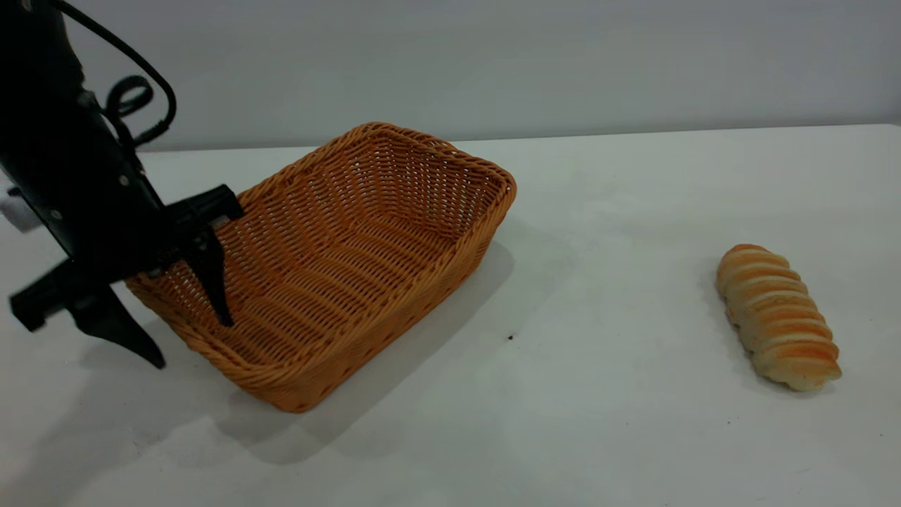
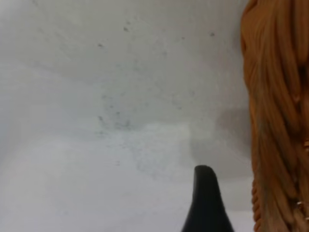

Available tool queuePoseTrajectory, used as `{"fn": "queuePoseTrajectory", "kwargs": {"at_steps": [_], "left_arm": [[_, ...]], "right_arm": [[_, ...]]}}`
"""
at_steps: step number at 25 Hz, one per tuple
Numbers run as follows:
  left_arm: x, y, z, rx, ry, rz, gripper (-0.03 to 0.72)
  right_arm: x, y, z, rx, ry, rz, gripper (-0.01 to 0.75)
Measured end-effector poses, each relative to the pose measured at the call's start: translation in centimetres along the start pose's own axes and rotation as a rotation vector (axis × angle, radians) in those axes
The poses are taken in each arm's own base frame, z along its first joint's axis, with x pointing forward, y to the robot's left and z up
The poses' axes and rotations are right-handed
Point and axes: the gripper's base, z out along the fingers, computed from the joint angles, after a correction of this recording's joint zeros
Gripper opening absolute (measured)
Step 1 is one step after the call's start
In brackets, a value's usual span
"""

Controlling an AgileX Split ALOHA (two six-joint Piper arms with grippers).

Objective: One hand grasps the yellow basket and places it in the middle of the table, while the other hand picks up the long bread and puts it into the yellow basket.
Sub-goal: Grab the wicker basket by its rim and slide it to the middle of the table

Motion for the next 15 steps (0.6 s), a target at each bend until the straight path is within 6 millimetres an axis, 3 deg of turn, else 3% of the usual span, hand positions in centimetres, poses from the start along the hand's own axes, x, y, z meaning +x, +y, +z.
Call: {"fn": "queuePoseTrajectory", "kwargs": {"at_steps": [3,8,15], "left_arm": [[0.02,-0.12,0.32,0.015,0.009,-0.01,0.468],[-0.05,-0.24,0.31,0.028,0.002,-0.027,0.129],[-0.09,-0.38,0.1,0.039,-0.004,0.003,0.115]], "right_arm": [[0.0,0.0,0.0,0.0,0.0,0.0,0.535],[-0.01,0.0,0.0,0.0,-0.001,-0.001,0.535],[-0.01,0.0,0.0,0.0,-0.001,-0.001,0.535]]}}
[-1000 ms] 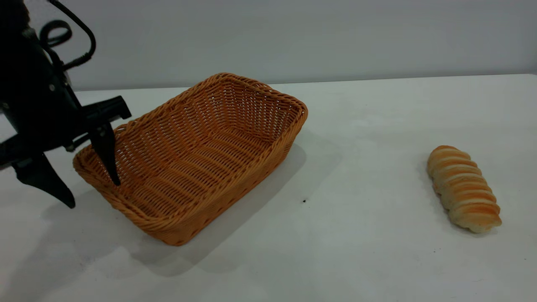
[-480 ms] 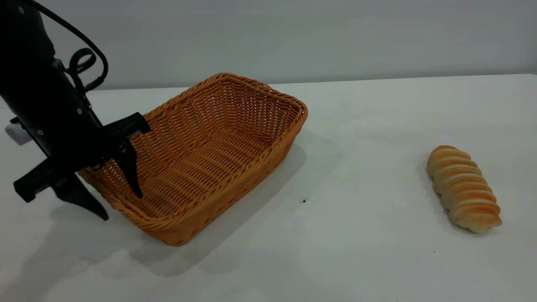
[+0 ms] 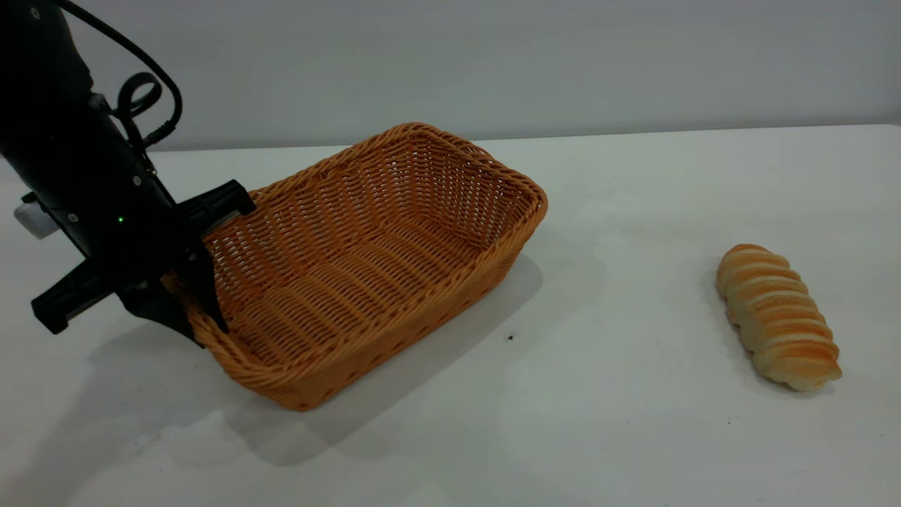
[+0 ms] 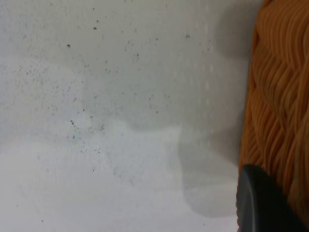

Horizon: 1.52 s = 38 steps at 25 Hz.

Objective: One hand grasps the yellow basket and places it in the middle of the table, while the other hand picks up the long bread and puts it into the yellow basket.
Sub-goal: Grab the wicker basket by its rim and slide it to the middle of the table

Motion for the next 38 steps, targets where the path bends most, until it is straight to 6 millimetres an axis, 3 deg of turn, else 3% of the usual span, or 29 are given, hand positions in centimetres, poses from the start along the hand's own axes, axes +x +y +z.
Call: {"fn": "queuePoseTrajectory", "kwargs": {"at_steps": [7,21,30,38], "left_arm": [[0.0,-0.7,-2.4,0.058,-0.064,0.169,0.115],[1.6,-1.6,-2.3,0.065,-0.018,0.614,0.115],[1.1,-1.9,-1.7,0.072,-0.067,0.718,0.115],[1.0,-1.8,0.0,0.073,-0.039,0.684,0.115]], "right_arm": [[0.0,0.0,0.0,-0.001,0.0,0.002,0.535],[0.0,0.1,0.0,-0.011,0.002,0.012,0.535],[0.0,0.1,0.0,-0.011,0.002,0.012,0.535],[0.0,0.2,0.3,-0.018,-0.018,0.01,0.535]]}}
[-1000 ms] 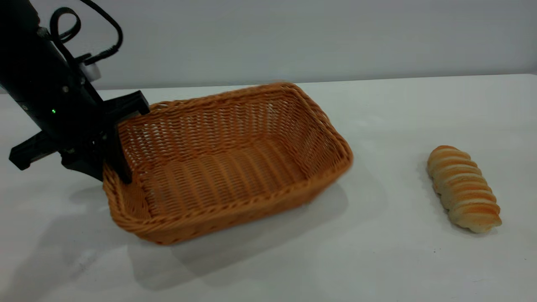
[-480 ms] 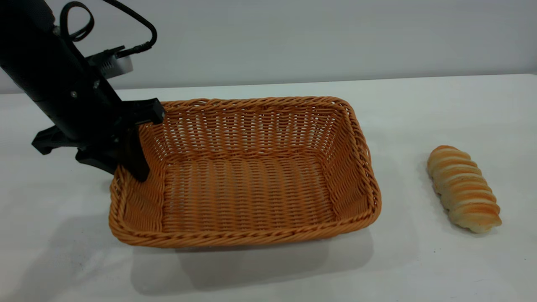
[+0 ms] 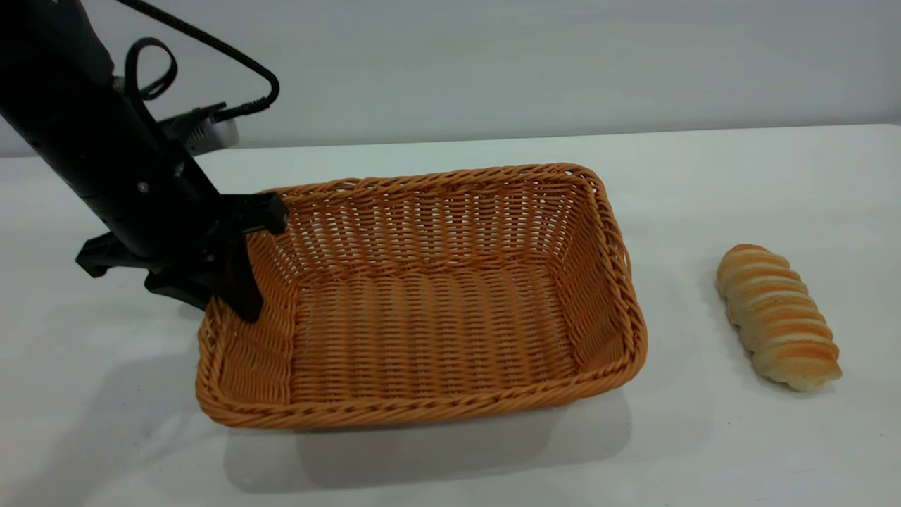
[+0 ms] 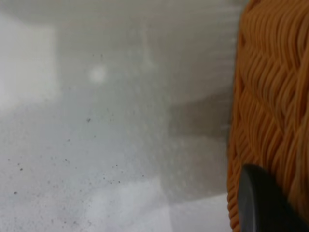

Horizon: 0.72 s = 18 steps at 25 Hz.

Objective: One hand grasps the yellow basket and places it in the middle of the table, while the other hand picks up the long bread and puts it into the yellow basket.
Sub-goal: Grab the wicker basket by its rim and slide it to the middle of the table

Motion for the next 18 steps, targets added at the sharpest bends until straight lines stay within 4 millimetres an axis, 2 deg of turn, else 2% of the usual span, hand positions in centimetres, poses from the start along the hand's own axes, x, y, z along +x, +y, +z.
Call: {"fn": "queuePoseTrajectory", "kwargs": {"at_steps": [3,5,7,12,14,16,18], "left_arm": [[0.0,0.0,0.0,0.001,-0.003,0.006,0.121],[-0.1,0.0,0.0,0.001,-0.007,0.029,0.159],[-0.1,0.0,0.2,-0.001,-0.007,0.06,0.243],[-0.1,0.1,0.2,-0.001,-0.007,0.098,0.529],[-0.1,0.0,0.1,-0.001,-0.011,0.1,0.608],[-0.3,-0.1,-0.5,-0.001,-0.031,0.111,0.651],[-0.4,-0.3,-1.4,-0.01,-0.058,0.141,0.655]], "right_arm": [[0.2,0.1,0.7,0.0,0.029,-0.008,0.535],[0.2,0.2,1.3,0.0,0.046,-0.012,0.535],[0.0,0.4,1.9,-0.002,0.061,-0.017,0.537],[-0.3,0.8,4.1,-0.012,0.095,-0.032,0.58],[-0.4,1.1,5.0,-0.017,0.109,-0.038,0.604],[-0.5,1.3,6.2,-0.022,0.13,-0.045,0.621],[-0.5,1.6,7.4,-0.027,0.154,-0.052,0.627]]}}
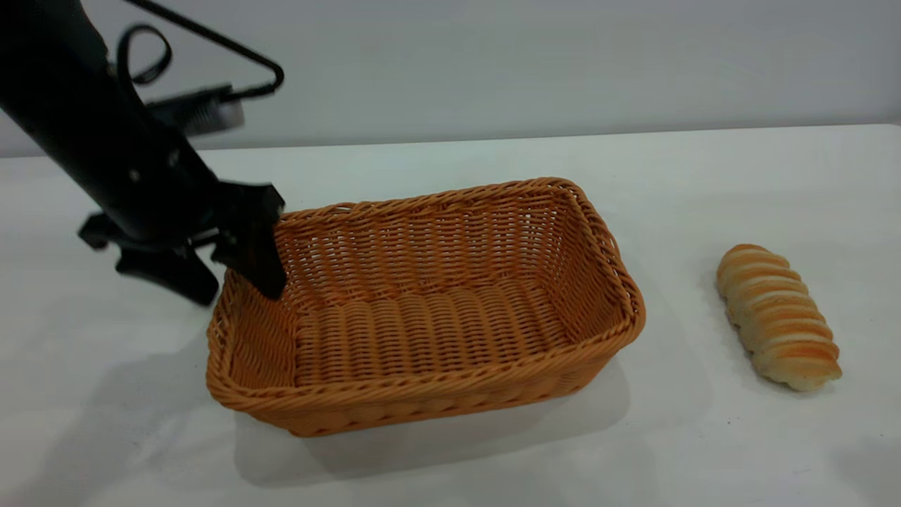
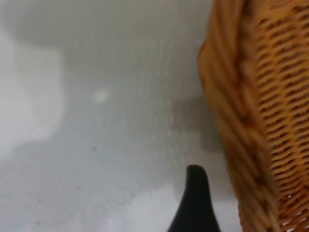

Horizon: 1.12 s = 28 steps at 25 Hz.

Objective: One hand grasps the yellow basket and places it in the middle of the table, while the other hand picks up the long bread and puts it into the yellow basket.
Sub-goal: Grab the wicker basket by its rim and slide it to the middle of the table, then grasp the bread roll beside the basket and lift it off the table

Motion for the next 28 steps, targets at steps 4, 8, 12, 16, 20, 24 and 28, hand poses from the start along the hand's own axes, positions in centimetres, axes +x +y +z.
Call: {"fn": "queuePoseTrajectory", "kwargs": {"at_steps": [4,8,12,16,20,24,28], "left_arm": [[-0.5,-0.5,-2.5,-0.011,-0.069,0.047,0.633],[-0.9,-1.0,-5.2,-0.011,-0.145,0.075,0.595],[-1.1,-1.5,-7.9,-0.025,-0.216,0.119,0.583],[-0.9,-2.0,-10.1,-0.024,-0.269,0.139,0.582],[-0.5,-2.4,-12.2,-0.016,-0.301,0.154,0.582],[0.0,-2.8,-14.5,-0.023,-0.349,0.184,0.582],[0.9,-3.3,-16.8,-0.017,-0.387,0.204,0.582]], "right_arm": [[0.0,0.5,2.7,-0.01,0.07,-0.012,0.629],[0.4,1.0,5.6,-0.021,0.147,-0.019,0.63],[0.8,1.5,8.2,-0.036,0.21,-0.014,0.63],[0.4,2.0,10.9,-0.043,0.272,-0.003,0.63],[0.2,2.4,13.4,-0.045,0.328,-0.004,0.629],[0.4,2.7,15.8,-0.044,0.379,-0.009,0.624],[0.8,3.1,18.4,-0.044,0.436,-0.015,0.616]]}}
